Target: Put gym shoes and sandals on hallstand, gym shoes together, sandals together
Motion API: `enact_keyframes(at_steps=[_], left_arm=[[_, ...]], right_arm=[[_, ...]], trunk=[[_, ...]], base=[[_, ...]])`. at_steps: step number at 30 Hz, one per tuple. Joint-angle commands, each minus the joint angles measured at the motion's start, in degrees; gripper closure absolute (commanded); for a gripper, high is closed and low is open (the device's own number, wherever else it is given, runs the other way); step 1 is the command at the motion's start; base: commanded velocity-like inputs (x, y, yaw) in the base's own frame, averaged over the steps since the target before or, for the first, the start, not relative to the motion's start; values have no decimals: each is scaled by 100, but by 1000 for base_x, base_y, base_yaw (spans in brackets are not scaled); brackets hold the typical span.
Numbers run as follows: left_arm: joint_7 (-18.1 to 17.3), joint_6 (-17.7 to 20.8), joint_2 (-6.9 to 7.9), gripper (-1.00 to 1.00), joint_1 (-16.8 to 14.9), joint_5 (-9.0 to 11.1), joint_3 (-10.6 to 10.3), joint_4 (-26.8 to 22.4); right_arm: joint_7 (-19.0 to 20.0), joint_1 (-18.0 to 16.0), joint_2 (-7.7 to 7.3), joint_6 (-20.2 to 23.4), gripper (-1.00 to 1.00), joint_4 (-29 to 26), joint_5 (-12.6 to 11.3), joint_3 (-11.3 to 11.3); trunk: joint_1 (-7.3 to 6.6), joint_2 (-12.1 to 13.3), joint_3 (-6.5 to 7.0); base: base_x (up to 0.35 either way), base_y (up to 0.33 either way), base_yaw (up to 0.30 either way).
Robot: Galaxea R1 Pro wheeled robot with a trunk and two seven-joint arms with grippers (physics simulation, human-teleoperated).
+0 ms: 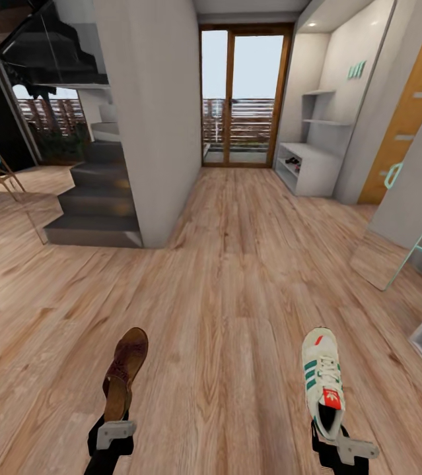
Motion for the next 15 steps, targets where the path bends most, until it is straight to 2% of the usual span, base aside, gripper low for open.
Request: enact_keyframes(at_steps=[1, 5, 15], left_arm=[[63, -14, 1, 100, -5, 2, -44, -1], [65, -14, -24, 100, -5, 3, -41, 44], [98, -14, -3, 100, -5, 20, -28, 59]], right_arm=[[-24, 4, 7, -261, 100, 108, -39, 58], [-24, 11, 15, -493, 100, 206, -37, 58], [3, 14, 16, -518, 100, 227, -18, 59]], trunk=[[2, -2, -5], [2, -2, -5], [2, -2, -5]], base=[[335, -87, 0], [335, -87, 0], [335, -87, 0]])
